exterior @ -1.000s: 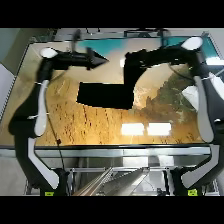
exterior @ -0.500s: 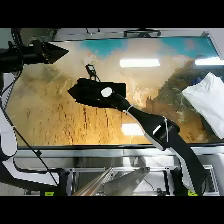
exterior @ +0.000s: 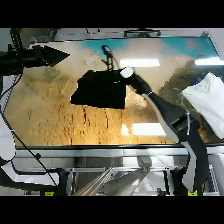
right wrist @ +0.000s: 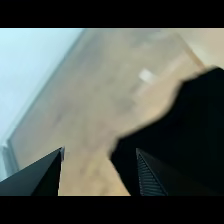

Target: Fold the shirts.

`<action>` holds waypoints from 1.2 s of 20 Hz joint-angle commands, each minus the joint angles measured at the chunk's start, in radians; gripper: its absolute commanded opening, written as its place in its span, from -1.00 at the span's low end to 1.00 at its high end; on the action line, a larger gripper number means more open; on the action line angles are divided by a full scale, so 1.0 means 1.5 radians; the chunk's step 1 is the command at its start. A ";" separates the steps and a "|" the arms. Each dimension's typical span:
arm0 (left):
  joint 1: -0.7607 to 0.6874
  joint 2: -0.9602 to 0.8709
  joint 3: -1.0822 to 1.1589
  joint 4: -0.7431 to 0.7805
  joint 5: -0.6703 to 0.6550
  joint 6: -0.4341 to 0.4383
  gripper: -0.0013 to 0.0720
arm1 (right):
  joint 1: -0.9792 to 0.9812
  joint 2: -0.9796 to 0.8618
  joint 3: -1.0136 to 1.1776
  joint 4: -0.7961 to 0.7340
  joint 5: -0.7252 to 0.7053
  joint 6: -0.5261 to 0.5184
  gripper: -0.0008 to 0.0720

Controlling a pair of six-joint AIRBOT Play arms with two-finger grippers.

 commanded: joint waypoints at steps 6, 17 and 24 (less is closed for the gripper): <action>0.000 0.001 -0.001 0.000 -0.024 0.016 -0.92 | -0.186 0.017 -0.062 -0.317 0.274 0.345 0.97; 0.000 0.001 -0.001 0.001 -0.025 0.029 -0.92 | -0.132 -0.100 -0.064 -0.144 0.213 0.291 0.97; -0.001 0.001 -0.001 0.001 -0.030 0.031 -0.92 | -0.117 -0.056 -0.062 0.054 0.177 0.141 -0.92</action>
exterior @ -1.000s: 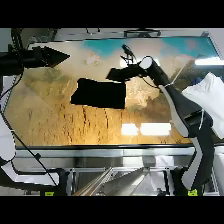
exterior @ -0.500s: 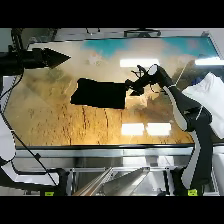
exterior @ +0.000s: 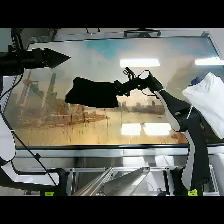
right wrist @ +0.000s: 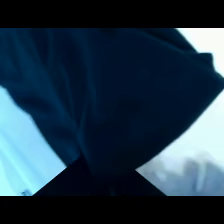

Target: Fold the shirts.

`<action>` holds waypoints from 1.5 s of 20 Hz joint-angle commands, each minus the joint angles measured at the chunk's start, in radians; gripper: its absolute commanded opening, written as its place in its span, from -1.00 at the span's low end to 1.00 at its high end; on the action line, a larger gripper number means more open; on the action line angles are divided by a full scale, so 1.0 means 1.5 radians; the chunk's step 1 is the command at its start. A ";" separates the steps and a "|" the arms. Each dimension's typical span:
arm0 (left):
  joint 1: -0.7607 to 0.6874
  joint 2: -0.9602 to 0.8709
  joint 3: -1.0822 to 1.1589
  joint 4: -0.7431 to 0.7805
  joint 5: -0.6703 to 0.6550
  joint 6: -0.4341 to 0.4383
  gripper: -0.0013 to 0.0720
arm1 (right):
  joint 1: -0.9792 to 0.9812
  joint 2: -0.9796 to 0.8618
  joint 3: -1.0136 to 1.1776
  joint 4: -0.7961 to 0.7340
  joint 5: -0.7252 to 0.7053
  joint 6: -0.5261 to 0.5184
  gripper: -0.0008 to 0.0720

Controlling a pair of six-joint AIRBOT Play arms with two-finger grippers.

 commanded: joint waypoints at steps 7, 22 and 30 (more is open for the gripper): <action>0.000 0.000 0.000 -0.001 -0.020 0.001 -0.92 | -0.172 0.230 0.005 0.020 -0.048 -0.033 -0.92; -0.002 0.000 0.000 -0.001 -0.031 0.001 -0.92 | -0.741 0.447 0.021 -0.340 0.250 0.208 -0.93; -0.062 -0.001 0.000 0.006 -0.040 0.002 -0.92 | -0.822 0.640 -0.481 -0.621 0.151 0.259 -0.91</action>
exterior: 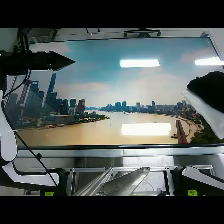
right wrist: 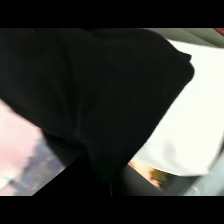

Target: Fold the shirts.

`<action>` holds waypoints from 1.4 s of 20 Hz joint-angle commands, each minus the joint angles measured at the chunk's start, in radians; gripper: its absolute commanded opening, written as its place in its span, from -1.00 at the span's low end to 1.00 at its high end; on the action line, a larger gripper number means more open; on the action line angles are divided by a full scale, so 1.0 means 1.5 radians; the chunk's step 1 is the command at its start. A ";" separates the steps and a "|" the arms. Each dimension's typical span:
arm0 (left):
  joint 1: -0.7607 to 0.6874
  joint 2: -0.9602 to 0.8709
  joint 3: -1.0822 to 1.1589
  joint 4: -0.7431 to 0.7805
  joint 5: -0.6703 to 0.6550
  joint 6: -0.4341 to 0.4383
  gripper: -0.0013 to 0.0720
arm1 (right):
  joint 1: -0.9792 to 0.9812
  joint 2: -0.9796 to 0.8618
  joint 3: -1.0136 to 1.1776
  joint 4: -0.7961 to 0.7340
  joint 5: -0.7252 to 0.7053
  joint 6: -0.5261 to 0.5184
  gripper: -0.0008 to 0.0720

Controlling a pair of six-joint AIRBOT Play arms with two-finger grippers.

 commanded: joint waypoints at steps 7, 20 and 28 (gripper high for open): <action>-0.044 -0.001 0.000 0.001 -0.009 -0.001 -0.92 | -0.034 0.033 -0.201 -0.080 -0.061 -0.049 0.96; 0.021 0.001 0.074 0.000 -0.026 -0.067 -0.95 | 0.012 0.082 0.107 0.220 0.149 -0.016 -0.73; 0.005 0.160 -0.218 0.002 -0.044 -0.038 -0.95 | 0.444 0.237 -0.097 0.233 0.004 -0.134 -0.92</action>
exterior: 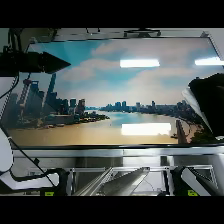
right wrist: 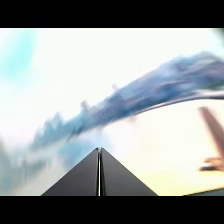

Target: Fold the shirts.

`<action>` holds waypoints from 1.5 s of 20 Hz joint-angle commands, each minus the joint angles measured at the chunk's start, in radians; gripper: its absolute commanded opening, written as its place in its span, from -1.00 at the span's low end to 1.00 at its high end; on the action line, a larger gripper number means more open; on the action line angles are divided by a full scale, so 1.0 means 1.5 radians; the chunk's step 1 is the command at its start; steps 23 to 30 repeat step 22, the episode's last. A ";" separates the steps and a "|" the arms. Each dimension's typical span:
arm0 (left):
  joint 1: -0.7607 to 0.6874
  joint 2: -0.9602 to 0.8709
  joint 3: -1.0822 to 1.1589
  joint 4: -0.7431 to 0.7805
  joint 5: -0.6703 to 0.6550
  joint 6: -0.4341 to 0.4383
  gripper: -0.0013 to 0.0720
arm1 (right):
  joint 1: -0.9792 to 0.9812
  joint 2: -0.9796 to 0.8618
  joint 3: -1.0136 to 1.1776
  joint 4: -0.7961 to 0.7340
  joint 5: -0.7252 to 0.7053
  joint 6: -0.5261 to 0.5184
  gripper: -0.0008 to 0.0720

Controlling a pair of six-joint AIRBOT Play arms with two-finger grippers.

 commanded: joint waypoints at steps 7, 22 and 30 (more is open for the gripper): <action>-0.137 0.259 -0.556 0.102 0.136 0.069 -0.94 | 0.596 0.106 -0.414 0.014 -0.363 -0.071 -0.92; -0.145 0.290 -0.608 0.104 0.187 0.069 -0.94 | 0.602 0.014 -0.413 0.024 -0.369 -0.076 -0.92; -0.145 0.290 -0.608 0.104 0.187 0.069 -0.94 | 0.602 0.014 -0.413 0.024 -0.369 -0.076 -0.92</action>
